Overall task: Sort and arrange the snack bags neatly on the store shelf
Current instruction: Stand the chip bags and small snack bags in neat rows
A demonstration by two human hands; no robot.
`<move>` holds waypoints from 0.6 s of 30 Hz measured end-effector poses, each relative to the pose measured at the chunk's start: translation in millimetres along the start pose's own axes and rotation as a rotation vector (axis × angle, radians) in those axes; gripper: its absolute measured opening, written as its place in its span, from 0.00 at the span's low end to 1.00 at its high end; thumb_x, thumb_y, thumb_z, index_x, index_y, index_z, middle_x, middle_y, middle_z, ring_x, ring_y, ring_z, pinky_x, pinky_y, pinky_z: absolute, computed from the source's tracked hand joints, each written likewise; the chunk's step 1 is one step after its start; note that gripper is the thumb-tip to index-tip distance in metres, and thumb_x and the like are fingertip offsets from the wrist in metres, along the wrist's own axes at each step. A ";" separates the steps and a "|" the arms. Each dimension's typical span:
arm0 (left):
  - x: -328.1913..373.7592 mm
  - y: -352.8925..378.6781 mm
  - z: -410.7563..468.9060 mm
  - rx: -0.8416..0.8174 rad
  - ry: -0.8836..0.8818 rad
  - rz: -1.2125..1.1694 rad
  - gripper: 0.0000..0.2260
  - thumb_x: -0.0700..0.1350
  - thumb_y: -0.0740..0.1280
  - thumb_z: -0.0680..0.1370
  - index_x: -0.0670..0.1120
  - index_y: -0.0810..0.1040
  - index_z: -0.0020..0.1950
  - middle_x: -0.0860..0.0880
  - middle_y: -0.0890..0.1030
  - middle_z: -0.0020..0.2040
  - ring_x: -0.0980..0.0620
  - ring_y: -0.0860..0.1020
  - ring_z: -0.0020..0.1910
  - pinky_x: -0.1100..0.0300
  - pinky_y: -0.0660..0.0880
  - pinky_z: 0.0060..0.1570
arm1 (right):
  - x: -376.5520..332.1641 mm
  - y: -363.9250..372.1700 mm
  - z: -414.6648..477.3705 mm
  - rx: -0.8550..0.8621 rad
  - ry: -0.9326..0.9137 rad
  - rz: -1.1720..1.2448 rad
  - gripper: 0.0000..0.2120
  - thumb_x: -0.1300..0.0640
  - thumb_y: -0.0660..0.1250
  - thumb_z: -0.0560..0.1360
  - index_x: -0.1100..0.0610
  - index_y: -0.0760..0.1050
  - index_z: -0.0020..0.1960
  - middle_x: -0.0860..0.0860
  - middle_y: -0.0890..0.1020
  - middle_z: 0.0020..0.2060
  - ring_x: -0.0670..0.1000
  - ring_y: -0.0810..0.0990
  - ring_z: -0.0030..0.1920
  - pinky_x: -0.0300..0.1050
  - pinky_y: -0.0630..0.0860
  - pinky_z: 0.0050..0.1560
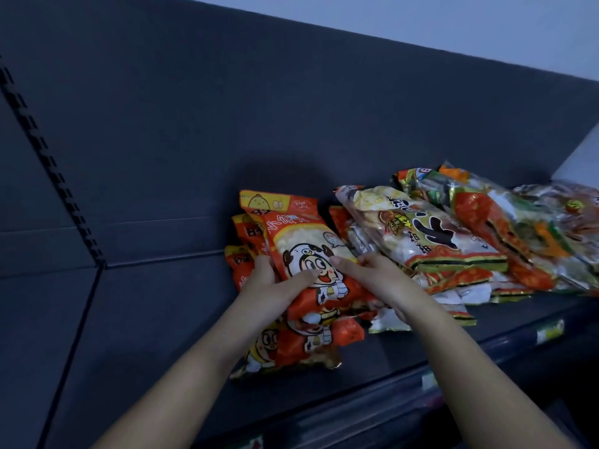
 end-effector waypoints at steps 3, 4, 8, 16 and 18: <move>2.7 3.3 -10.7 0.014 0.042 -0.057 0.19 0.52 0.70 0.74 0.56 0.68 0.62 0.55 0.79 0.57 0.53 0.79 0.55 0.51 0.76 0.59 | 2.2 4.0 3.7 0.032 -0.064 0.058 0.28 0.33 0.70 0.64 0.56 0.74 0.50 0.51 0.82 0.47 0.51 0.82 0.46 0.50 0.79 0.50; 4.6 3.2 -14.1 0.019 0.057 -0.058 0.16 0.50 0.69 0.75 0.57 0.70 0.61 0.56 0.80 0.57 0.53 0.79 0.55 0.51 0.75 0.59 | 2.3 5.9 3.8 0.048 -0.088 0.064 0.27 0.33 0.70 0.65 0.54 0.74 0.50 0.51 0.82 0.46 0.51 0.81 0.46 0.52 0.79 0.51; 10.5 -2.5 -30.5 0.087 0.108 -0.037 0.17 0.46 0.67 0.77 0.57 0.72 0.64 0.56 0.82 0.55 0.54 0.80 0.54 0.51 0.76 0.58 | -8.1 12.6 -0.9 0.064 -0.178 0.041 0.23 0.35 0.69 0.67 0.53 0.72 0.47 0.50 0.80 0.45 0.52 0.80 0.46 0.55 0.78 0.50; 8.8 -57.2 -77.1 0.160 0.234 -0.175 0.18 0.34 0.63 0.78 0.50 0.72 0.65 0.51 0.83 0.54 0.52 0.82 0.52 0.61 0.79 0.47 | -59.6 56.3 -30.8 -0.030 -0.382 0.187 0.18 0.45 0.71 0.70 0.53 0.72 0.52 0.47 0.81 0.45 0.45 0.80 0.44 0.41 0.75 0.39; 5.3 -80.4 -90.5 0.191 0.307 -0.180 0.20 0.30 0.62 0.77 0.48 0.71 0.65 0.51 0.82 0.56 0.52 0.81 0.53 0.61 0.79 0.47 | -71.5 78.2 -36.8 -0.113 -0.369 0.372 0.20 0.50 0.75 0.67 0.53 0.71 0.54 0.49 0.82 0.47 0.46 0.82 0.45 0.43 0.78 0.42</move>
Point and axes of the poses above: each hand's wrist, its own z-axis towards the middle knuckle, its own y-axis out of the palm, x = y × z, the point moved 4 cm from there along z, towards the middle knuckle
